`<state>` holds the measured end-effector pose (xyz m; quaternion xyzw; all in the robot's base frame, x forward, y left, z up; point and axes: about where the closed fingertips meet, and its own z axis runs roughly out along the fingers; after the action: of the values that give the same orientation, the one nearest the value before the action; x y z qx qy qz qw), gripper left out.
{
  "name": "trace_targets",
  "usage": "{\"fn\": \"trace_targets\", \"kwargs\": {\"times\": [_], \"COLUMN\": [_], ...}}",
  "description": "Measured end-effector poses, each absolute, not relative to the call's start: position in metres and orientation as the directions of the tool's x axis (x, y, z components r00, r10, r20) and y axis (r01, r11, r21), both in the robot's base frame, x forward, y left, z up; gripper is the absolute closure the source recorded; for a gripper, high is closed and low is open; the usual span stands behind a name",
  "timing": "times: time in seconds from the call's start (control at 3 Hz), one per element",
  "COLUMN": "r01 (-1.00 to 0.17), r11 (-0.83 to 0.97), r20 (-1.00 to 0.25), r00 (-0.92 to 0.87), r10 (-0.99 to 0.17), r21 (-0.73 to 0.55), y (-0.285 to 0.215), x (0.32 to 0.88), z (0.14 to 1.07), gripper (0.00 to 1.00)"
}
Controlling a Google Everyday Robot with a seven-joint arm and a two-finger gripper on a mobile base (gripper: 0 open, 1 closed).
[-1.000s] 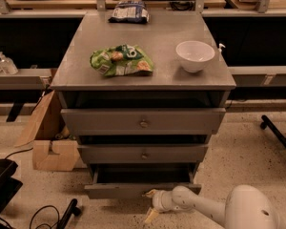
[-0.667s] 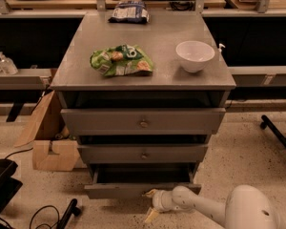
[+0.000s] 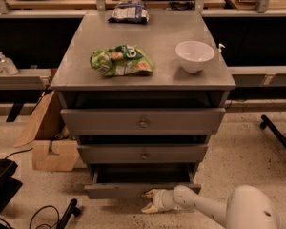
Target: Close bottom drawer
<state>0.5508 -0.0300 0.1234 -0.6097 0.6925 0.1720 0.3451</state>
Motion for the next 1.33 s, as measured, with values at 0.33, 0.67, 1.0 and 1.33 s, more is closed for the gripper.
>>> {"fn": "trace_targets", "kwargs": {"times": [0.33, 0.67, 1.0, 1.33], "r01": [-0.961, -0.961, -0.957, -0.938], "r11": [0.203, 0.175, 0.159, 0.141], "r20": [-0.669, -0.584, -0.469, -0.342], "r00": [-0.025, -0.018, -0.028, -0.025], "r10": [-0.743, -0.812, -0.883, -0.939], "r21": [-0.189, -0.214, -0.241, -0.316], "y": [-0.03, -0.029, -0.046, -0.101], "x": [0.546, 0.55, 0.551, 0.569], "z": [0.124, 0.141, 0.152, 0.147], "gripper": [0.62, 0.85, 1.0, 1.0]}}
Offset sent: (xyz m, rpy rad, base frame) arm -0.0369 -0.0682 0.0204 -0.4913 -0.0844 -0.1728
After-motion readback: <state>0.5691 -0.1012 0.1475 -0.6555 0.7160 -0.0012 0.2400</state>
